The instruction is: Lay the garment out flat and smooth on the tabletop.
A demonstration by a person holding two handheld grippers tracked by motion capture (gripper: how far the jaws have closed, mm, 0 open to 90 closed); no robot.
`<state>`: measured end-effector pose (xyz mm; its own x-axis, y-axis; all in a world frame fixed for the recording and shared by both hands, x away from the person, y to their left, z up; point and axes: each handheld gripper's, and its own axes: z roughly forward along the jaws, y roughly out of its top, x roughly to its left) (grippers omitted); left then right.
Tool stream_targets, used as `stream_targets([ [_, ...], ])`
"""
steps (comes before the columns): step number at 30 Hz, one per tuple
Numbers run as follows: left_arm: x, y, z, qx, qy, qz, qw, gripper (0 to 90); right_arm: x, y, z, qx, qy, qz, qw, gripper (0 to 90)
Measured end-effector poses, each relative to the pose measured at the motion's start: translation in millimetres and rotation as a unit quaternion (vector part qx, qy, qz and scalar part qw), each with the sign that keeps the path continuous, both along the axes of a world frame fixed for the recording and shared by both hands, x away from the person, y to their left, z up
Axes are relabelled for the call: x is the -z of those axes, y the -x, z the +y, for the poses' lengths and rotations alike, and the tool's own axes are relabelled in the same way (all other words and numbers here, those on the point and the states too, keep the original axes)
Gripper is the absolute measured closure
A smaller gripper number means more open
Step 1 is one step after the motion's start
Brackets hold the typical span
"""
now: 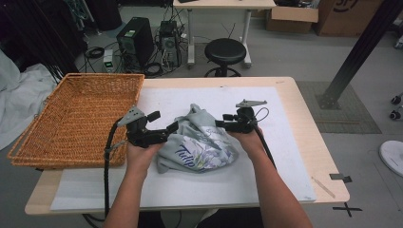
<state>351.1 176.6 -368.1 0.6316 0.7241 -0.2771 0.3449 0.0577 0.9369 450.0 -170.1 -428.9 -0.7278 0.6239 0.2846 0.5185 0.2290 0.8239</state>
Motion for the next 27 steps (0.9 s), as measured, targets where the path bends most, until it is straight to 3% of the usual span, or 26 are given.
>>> stream_targets([
  [1, 1.1, -1.5, 0.4, 0.003, 0.000, 0.002, 1.0000, 6.2, 4.7, -0.5, 2.7, -0.012, -0.002, 0.016, 0.9998, 52.7],
  [2, 1.7, -2.1, 0.2, 0.004, 0.000, 0.003, 1.0000, 6.2, 9.6, 2.2, 8.8, -0.043, 0.002, 0.029, 0.9986, 69.6],
  [3, 2.3, -2.7, 0.2, 0.006, -0.002, 0.004, 1.0000, 6.2, 9.6, 2.2, 8.8, -0.043, 0.002, 0.029, 0.9986, 69.6],
  [4, 2.7, -2.9, 0.2, 0.010, -0.002, 0.004, 0.9999, 6.2, 9.7, 4.5, 11.9, -0.054, 0.013, 0.023, 0.9982, 79.0],
  [6, 2.3, -2.5, 0.5, 0.012, -0.003, 0.004, 0.9999, 6.3, 4.0, 10.4, 14.3, -0.053, 0.029, -0.002, 0.9982, 88.7],
  [8, 1.3, -2.1, 1.8, 0.012, 0.000, 0.004, 0.9999, 6.3, -7.9, 16.0, 12.2, -0.052, 0.022, -0.037, 0.9977, 90.0],
  [9, 0.5, -2.0, 2.9, 0.009, 0.002, 0.006, 0.9999, 6.3, -16.1, 20.0, 11.0, -0.055, 0.014, -0.060, 0.9966, 90.0],
  [10, -1.7, -2.1, 5.5, 0.004, 0.012, 0.006, 0.9999, 6.3, -34.3, 30.1, 9.4, -0.067, 0.000, -0.105, 0.9922, 90.0],
  [11, -1.7, -2.1, 5.5, 0.004, 0.012, 0.006, 0.9999, 6.3, -34.3, 30.1, 9.4, -0.067, 0.000, -0.105, 0.9922, 90.0],
  [14, -6.3, -1.5, 8.8, 0.001, 0.015, 0.003, 0.9999, 6.4, -61.7, 51.4, 10.7, -0.088, -0.008, -0.139, 0.9864, 89.3],
  [15, -6.3, -1.5, 8.8, 0.001, 0.015, 0.003, 0.9999, 6.4, -63.5, 54.1, 10.9, -0.080, 0.000, -0.137, 0.9873, 79.8],
  [19, -11.2, 1.9, 7.4, 0.009, 0.007, -0.009, 0.9999, 6.4, -52.0, 49.0, 7.1, -0.030, 0.007, -0.108, 0.9937, 57.8],
  [21, -12.3, 3.5, 7.5, 0.011, 0.008, -0.011, 0.9998, 6.4, -46.6, 45.8, 6.1, -0.017, 0.010, -0.095, 0.9952, 55.8],
  [22, -12.5, 4.0, 7.9, 0.012, 0.007, -0.012, 0.9998, 6.4, -34.9, 38.6, 6.2, 0.001, 0.018, -0.065, 0.9977, 46.9],
  [23, -12.6, 4.6, 8.5, 0.011, 0.006, -0.014, 0.9998, 6.4, -34.9, 38.6, 6.2, 0.001, 0.018, -0.065, 0.9977, 46.9],
  [24, -12.7, 5.1, 10.0, 0.009, 0.005, -0.015, 0.9998, 6.4, -22.9, 31.7, 8.8, 0.013, 0.026, -0.035, 0.9990, 44.1],
  [25, -12.7, 5.1, 10.0, 0.009, 0.005, -0.015, 0.9998, 6.3, -22.9, 31.7, 8.8, 0.013, 0.026, -0.035, 0.9990, 44.1],
  [26, -12.5, 5.2, 11.5, 0.009, 0.004, -0.017, 0.9998, 6.3, -11.7, 26.0, 12.7, 0.012, 0.031, -0.008, 0.9994, 44.4],
  [27, -12.5, 5.2, 11.5, 0.009, 0.004, -0.017, 0.9998, 6.4, -6.5, 23.7, 15.1, 0.010, 0.038, 0.003, 0.9992, 44.4],
])
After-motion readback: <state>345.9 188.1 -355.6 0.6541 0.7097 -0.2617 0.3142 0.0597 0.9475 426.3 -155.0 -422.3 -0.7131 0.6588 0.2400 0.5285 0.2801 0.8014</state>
